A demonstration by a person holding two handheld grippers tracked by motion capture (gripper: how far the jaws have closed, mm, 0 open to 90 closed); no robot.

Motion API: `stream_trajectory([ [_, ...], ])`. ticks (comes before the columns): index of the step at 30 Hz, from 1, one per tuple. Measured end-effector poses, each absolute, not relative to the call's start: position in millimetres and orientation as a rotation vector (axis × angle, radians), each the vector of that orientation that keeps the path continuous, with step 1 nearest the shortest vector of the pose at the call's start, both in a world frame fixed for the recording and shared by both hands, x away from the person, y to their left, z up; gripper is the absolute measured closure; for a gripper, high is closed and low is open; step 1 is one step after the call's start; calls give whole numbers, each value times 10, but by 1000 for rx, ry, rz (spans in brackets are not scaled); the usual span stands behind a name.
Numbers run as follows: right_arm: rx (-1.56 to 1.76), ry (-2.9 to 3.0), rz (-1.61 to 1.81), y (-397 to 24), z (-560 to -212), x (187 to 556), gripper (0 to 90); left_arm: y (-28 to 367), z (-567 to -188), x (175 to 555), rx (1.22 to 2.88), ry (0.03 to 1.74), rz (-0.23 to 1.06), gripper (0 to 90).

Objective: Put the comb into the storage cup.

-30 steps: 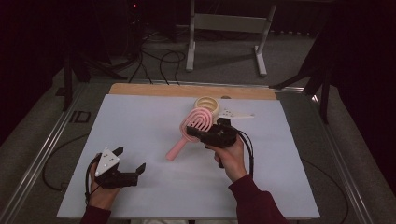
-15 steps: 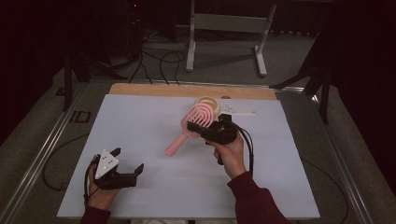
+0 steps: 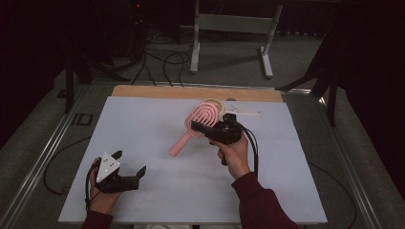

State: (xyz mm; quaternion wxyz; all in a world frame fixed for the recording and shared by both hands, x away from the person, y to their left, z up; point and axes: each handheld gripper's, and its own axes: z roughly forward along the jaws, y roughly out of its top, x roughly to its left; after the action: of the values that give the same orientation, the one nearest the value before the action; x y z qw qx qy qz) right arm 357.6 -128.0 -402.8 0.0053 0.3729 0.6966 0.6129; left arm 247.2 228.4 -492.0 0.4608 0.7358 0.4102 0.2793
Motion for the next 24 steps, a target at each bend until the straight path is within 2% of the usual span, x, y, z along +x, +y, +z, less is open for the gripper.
stream_trajectory([
  [24, 1163, 2154, 1886, -1270, -3951, 3658, 639, 2273, -4918, 2469, 1801, 1009, 690, 1],
])
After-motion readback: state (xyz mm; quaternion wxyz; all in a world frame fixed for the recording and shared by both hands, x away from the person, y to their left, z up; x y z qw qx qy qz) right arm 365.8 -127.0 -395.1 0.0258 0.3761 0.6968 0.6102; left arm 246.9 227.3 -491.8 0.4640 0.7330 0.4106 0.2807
